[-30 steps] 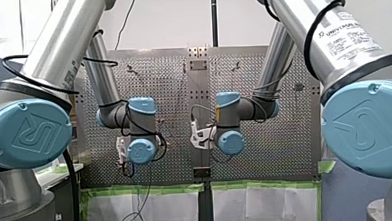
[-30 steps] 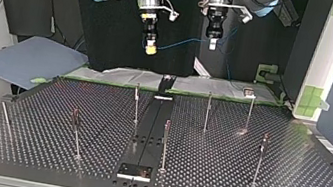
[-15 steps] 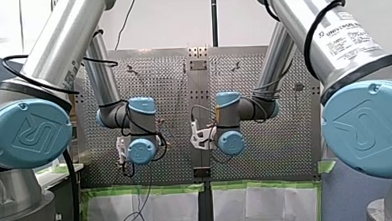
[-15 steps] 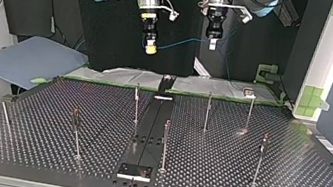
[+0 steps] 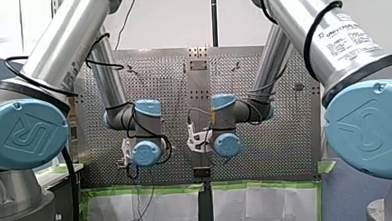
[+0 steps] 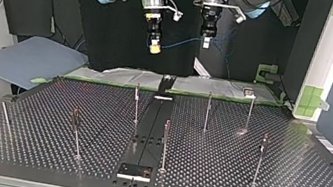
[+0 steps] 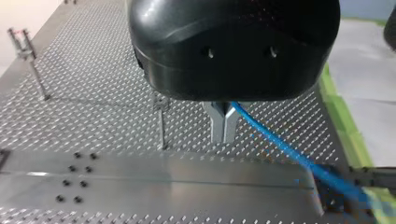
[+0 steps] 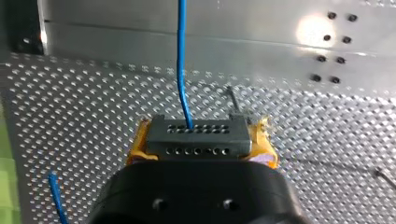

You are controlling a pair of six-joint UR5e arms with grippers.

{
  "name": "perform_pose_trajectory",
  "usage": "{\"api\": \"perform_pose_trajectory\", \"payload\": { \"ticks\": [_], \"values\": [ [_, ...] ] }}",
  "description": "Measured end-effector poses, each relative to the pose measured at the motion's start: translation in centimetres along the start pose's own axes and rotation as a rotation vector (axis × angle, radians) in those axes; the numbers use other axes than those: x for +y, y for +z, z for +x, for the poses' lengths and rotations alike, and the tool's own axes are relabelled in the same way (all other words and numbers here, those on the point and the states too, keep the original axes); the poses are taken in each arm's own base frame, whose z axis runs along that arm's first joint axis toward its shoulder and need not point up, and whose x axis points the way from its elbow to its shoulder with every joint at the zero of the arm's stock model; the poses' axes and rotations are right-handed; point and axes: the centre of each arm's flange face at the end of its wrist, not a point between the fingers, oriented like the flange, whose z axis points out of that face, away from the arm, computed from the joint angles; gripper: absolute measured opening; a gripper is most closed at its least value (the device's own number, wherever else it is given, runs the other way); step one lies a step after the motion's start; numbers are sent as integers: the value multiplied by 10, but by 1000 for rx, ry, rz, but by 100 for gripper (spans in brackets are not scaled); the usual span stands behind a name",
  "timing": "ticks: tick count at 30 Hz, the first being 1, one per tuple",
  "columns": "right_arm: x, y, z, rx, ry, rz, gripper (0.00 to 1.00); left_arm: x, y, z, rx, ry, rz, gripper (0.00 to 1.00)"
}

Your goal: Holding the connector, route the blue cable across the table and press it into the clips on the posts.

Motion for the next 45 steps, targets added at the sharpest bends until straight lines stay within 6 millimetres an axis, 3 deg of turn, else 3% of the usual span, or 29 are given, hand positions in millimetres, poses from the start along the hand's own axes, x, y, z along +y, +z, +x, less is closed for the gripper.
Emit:
{"api": "perform_pose_trajectory", "payload": {
  "ticks": [11, 15, 24, 32, 45],
  "values": [
    [-21, 10, -34, -101, -35, -16, 0, -3, -2, 12, 23, 17, 8, 0],
    [-21, 6, -52, -157, -56, -13, 0, -3, -2, 12, 23, 17, 9, 0],
    [-20, -9, -66, -248, -71, 8, 0, -2, -4, 15, 20, -6, -5, 0],
    [-25, -1, -32, -238, -27, 40, 0, 3, 3, -4, 17, -23, -30, 0],
    [-30, 37, 63, -134, 11, 50, 0, 16, 14, -42, 5, -24, -102, 0]
  ]
}}
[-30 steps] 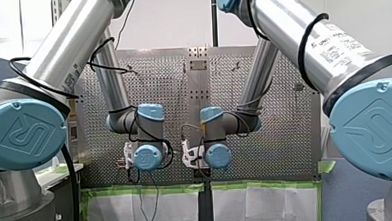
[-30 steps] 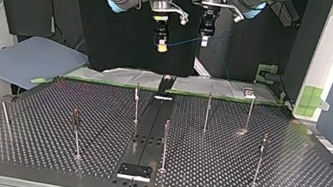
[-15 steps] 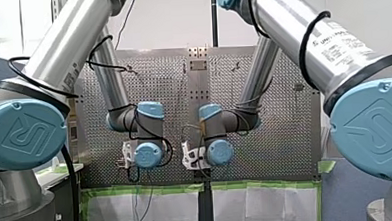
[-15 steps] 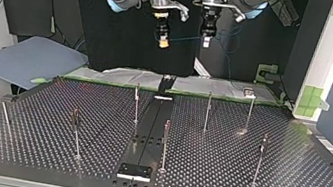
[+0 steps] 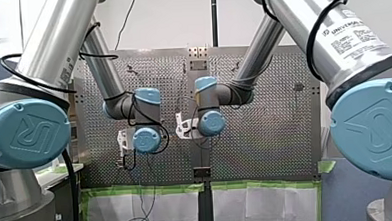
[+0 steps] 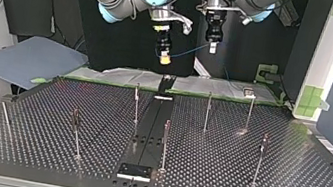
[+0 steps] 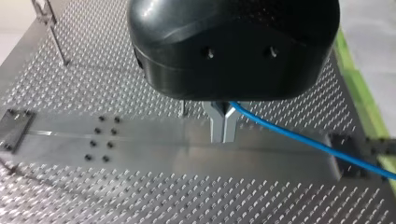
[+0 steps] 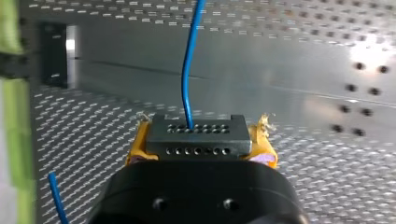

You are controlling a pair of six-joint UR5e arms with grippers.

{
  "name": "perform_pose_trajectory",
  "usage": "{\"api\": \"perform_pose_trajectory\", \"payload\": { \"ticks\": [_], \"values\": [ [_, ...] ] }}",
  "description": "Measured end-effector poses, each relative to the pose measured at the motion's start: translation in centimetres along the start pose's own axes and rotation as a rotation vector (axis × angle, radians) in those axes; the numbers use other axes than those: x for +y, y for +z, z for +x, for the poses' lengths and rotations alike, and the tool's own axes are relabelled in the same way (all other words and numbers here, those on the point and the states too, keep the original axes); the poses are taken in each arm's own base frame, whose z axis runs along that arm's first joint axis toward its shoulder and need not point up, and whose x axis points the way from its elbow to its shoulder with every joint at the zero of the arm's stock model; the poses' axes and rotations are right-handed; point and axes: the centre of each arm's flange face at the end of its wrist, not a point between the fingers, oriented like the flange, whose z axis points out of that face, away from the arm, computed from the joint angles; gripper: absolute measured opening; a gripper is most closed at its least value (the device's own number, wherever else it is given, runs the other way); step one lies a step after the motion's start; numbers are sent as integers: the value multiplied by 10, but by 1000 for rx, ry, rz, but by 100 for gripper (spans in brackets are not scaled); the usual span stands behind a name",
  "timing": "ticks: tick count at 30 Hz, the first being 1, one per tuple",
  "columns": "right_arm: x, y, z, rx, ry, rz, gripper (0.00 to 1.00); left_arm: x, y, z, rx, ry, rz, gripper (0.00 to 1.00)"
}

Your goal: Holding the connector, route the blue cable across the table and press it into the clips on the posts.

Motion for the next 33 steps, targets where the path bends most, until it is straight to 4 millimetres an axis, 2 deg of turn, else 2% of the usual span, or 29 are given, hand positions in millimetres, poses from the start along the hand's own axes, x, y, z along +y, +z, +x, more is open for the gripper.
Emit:
{"api": "perform_pose_trajectory", "payload": {
  "ticks": [4, 14, 21, 27, 33],
  "values": [
    [-1, 5, 34, 34, 8, 27, 0, 0, 11, -17, -19, 2, -24, 0],
    [-1, -3, 97, 79, 21, 63, 0, 5, 38, -69, -76, -5, -138, 0],
    [0, -6, 147, 126, 35, 81, 0, 15, 41, -95, -88, -22, -193, 0],
    [-2, -4, 167, 127, 30, 96, 0, 24, 40, -114, -92, -42, -205, 0],
    [-6, -1, 168, 97, 18, 108, 0, 31, 44, -134, -105, -86, -192, 0]
  ]
}}
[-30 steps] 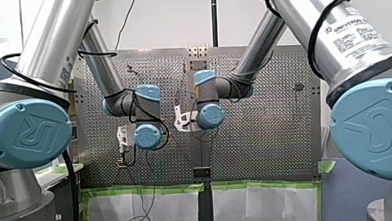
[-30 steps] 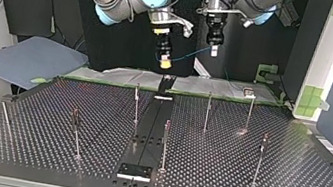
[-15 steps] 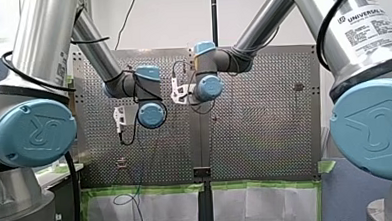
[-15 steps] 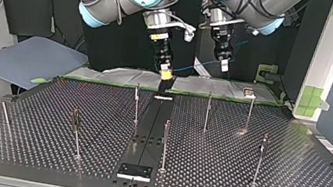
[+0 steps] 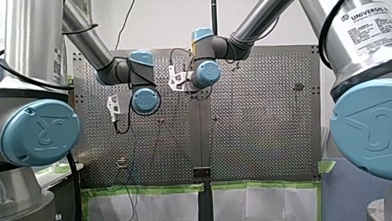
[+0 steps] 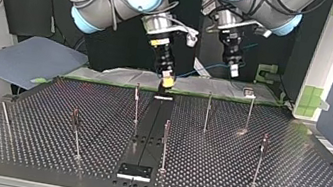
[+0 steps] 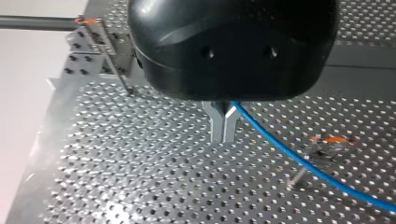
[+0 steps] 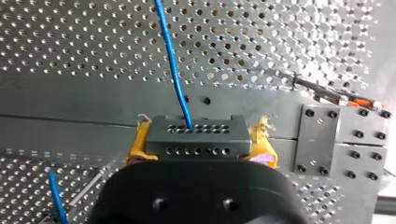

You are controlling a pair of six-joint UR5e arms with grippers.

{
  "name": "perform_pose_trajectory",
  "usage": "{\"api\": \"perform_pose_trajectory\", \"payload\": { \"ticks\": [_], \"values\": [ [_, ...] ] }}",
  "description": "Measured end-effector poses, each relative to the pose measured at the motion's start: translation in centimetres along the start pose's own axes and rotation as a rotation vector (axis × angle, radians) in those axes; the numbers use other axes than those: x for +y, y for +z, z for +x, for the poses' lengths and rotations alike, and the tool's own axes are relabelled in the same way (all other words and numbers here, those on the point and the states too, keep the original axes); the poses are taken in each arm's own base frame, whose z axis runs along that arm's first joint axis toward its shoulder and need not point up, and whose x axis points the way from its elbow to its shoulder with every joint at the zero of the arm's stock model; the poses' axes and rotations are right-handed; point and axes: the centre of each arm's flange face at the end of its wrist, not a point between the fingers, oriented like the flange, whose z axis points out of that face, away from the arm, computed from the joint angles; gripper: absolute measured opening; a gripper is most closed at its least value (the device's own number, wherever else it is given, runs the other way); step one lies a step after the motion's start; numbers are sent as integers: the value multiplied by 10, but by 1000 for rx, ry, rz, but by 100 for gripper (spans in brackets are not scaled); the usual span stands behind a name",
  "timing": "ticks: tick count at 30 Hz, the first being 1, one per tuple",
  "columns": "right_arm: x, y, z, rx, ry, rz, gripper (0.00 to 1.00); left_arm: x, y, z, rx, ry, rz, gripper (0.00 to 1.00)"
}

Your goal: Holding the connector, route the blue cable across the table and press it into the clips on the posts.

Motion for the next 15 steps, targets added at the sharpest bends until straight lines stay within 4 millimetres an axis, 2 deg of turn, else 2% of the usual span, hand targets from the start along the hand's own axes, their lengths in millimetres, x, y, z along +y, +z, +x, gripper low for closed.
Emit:
{"api": "perform_pose_trajectory", "payload": {
  "ticks": [7, 15],
  "values": [
    [-9, 10, -7, -43, -8, 13, 0, 11, 11, -23, -6, -59, 7, 0],
    [-21, 14, 12, -53, 0, 31, 0, 27, 24, -49, -29, -95, 10, 0]
  ]
}}
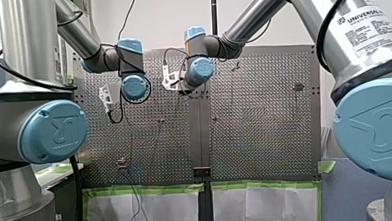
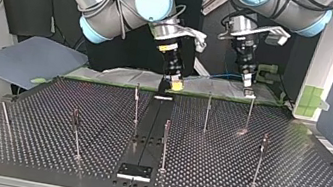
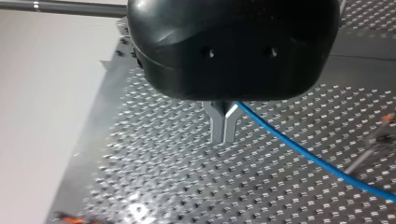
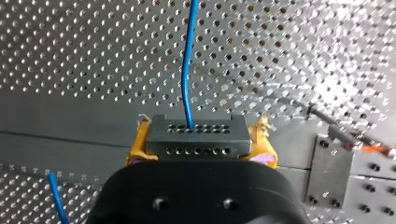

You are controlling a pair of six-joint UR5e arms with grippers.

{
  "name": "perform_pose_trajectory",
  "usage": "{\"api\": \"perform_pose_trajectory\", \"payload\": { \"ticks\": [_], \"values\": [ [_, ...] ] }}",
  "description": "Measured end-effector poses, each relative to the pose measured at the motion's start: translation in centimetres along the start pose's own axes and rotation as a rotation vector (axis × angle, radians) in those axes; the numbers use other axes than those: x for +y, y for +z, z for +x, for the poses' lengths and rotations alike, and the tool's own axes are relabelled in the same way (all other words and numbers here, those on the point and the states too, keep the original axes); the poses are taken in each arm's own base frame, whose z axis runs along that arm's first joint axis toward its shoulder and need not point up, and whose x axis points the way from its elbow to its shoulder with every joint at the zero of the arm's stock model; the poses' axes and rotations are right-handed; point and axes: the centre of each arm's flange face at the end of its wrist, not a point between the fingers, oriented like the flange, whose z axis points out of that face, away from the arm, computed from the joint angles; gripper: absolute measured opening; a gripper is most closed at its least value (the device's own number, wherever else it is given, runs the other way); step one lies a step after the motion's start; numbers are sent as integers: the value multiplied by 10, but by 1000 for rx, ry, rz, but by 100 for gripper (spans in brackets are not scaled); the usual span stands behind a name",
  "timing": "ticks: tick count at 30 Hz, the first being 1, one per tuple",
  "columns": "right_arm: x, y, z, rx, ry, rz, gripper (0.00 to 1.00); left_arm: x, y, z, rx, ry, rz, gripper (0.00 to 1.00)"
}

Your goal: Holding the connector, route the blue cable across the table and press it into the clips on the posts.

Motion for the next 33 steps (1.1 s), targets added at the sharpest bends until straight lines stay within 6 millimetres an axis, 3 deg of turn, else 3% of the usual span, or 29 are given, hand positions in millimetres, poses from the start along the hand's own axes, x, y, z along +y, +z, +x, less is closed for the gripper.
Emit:
{"api": "perform_pose_trajectory", "payload": {
  "ticks": [12, 27, 33],
  "values": [
    [-21, 1, 34, -11, -4, 27, 0, 10, 31, -59, -126, -75, 23, 0],
    [-22, 10, 80, 17, 1, 28, 0, 19, 53, -52, -107, -49, 48, 0],
    [-27, 19, 83, 11, -5, 41, 0, 16, 62, -59, -124, -57, 61, 0]
  ]
}}
